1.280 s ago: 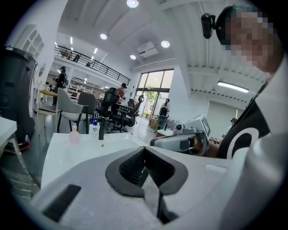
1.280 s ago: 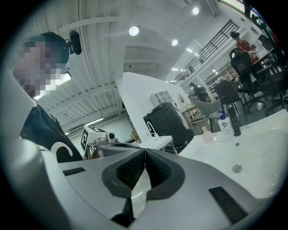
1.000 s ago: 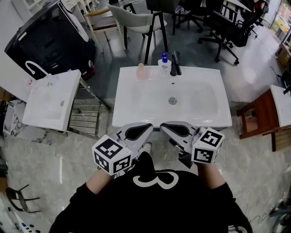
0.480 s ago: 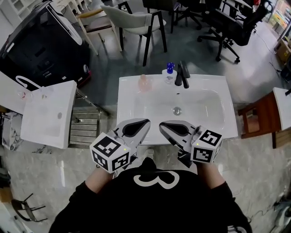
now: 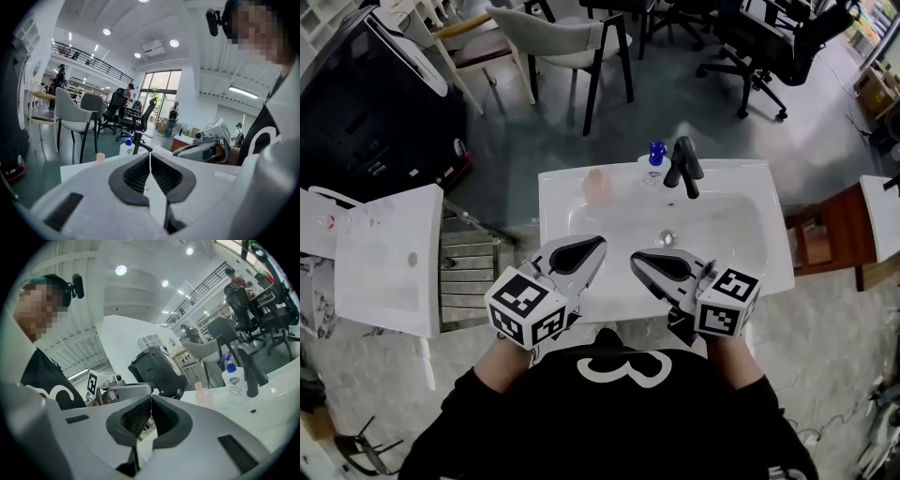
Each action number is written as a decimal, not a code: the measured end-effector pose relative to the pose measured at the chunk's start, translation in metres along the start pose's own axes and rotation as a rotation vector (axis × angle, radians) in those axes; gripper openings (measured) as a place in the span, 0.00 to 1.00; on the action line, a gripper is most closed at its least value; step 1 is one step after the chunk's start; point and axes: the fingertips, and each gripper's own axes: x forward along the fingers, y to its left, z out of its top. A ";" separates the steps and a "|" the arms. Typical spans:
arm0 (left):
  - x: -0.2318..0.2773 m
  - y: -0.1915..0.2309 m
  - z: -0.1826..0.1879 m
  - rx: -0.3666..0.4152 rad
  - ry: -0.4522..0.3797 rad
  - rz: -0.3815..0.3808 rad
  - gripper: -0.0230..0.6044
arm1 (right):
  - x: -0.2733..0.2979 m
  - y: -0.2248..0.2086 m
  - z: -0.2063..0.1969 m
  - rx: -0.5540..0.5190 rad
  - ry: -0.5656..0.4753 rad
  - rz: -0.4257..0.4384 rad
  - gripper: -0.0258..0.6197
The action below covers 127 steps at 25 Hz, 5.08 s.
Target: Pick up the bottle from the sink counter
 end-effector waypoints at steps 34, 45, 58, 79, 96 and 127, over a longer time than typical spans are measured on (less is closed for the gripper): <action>0.091 0.140 -0.025 0.072 0.095 0.054 0.42 | 0.037 -0.079 -0.011 0.111 0.041 -0.142 0.06; 0.121 0.164 -0.052 0.110 0.120 0.082 0.42 | 0.035 -0.094 -0.030 0.126 0.077 -0.176 0.06; 0.141 0.173 -0.067 0.177 0.099 0.122 0.35 | 0.029 -0.102 -0.042 0.157 0.095 -0.207 0.06; 0.142 0.179 -0.066 0.215 0.049 0.170 0.27 | 0.037 -0.110 -0.055 0.170 0.131 -0.211 0.06; 0.143 0.178 -0.066 0.208 0.069 0.161 0.27 | 0.032 -0.113 -0.072 0.213 0.150 -0.248 0.06; 0.096 0.140 -0.046 0.139 0.028 0.180 0.27 | 0.012 -0.073 -0.070 0.160 0.130 -0.244 0.06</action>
